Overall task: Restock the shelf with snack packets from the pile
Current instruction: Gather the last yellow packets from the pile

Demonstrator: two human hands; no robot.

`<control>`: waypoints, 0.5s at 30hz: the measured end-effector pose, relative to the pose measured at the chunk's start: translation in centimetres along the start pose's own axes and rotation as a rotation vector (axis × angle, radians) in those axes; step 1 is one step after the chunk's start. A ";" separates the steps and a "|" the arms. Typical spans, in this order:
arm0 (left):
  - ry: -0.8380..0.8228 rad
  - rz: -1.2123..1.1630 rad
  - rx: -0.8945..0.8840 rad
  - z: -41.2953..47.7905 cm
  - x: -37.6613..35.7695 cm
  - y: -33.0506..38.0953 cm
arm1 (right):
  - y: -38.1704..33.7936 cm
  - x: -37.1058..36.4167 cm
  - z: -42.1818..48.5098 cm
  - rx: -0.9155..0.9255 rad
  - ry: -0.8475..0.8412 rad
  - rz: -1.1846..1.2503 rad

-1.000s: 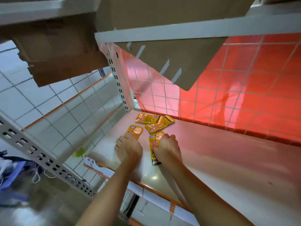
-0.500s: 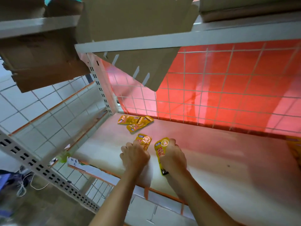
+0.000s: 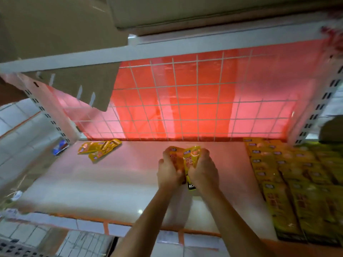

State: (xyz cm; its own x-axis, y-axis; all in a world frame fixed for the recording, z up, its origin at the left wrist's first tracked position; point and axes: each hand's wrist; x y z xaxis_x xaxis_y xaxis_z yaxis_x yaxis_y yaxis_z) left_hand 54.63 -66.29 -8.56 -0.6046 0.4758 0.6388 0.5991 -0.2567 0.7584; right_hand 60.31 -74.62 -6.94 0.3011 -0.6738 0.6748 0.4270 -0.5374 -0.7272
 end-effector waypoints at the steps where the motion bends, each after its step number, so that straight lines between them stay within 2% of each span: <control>1: -0.045 -0.009 -0.017 -0.2 -1.1 1.0 | 0.9 1.2 0.3 -0.018 0.023 -0.001; 6: -0.241 -0.090 -0.077 -1.4 -6.3 5.2 | 5.4 6.5 1.3 -0.064 0.132 0.000; 9: -0.246 -0.023 -0.209 -1.8 -9.1 6.8 | 7.7 9.0 1.7 -0.097 0.187 -0.095; 12: -0.280 0.009 -0.223 -1.9 -11.0 8.3 | 9.5 11.1 2.2 -0.131 0.245 -0.104; 15: -0.243 0.243 -0.313 -1.4 -12.2 9.3 | 10.6 12.6 2.6 -0.138 0.286 -0.075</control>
State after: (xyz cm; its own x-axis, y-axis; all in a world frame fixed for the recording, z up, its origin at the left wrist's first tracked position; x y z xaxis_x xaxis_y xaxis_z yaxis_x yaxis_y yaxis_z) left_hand 66.88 -75.65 -9.14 -0.3034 0.5445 0.7819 0.4985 -0.6086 0.6173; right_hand 70.83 -87.54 -5.84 0.0127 -0.7342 0.6788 0.3132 -0.6418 -0.7000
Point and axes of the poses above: each hand's wrist, its own z-axis towards the middle knuckle, its own x-axis out of the back of the hand, y = z × x, and after that the axes turned 11 degrees about x, right-handed
